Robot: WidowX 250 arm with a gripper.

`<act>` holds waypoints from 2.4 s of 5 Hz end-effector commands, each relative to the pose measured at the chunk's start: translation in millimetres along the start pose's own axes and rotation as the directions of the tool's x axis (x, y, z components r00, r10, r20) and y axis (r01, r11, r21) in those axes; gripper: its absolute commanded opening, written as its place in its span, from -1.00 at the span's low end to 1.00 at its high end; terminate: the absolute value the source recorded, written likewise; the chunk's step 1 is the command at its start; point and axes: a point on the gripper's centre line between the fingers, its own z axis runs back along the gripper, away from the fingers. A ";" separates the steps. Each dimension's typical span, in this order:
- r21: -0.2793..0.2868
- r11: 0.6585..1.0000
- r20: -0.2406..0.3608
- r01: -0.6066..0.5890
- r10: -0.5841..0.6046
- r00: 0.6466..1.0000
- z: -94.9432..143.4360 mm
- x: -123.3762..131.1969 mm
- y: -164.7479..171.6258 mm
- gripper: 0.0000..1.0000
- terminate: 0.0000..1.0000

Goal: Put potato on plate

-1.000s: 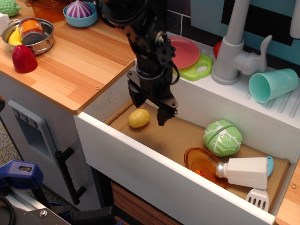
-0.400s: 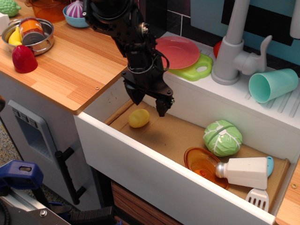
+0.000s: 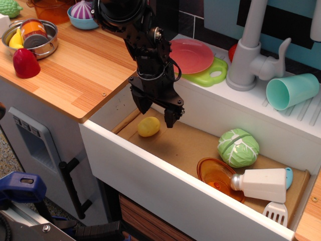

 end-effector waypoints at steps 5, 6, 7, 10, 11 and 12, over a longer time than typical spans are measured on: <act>0.022 0.999 0.057 -0.029 0.028 0.998 -40.6 3.3 15.3 1.00 -1.00; 0.026 0.998 0.049 -0.053 0.051 0.998 -41.4 3.8 15.5 -1.00 -1.00; 0.044 0.998 0.030 -0.037 0.035 0.999 -29.1 6.7 16.4 -1.00 -1.00; 0.281 0.959 -0.033 -0.043 0.054 0.998 113.0 30.0 -30.8 -1.00 -1.00; 0.329 0.943 -0.022 0.057 -0.053 0.998 133.5 37.2 -10.6 -1.00 -1.00; 0.284 0.953 0.000 0.106 -0.111 0.994 131.2 51.6 5.6 -1.00 -1.00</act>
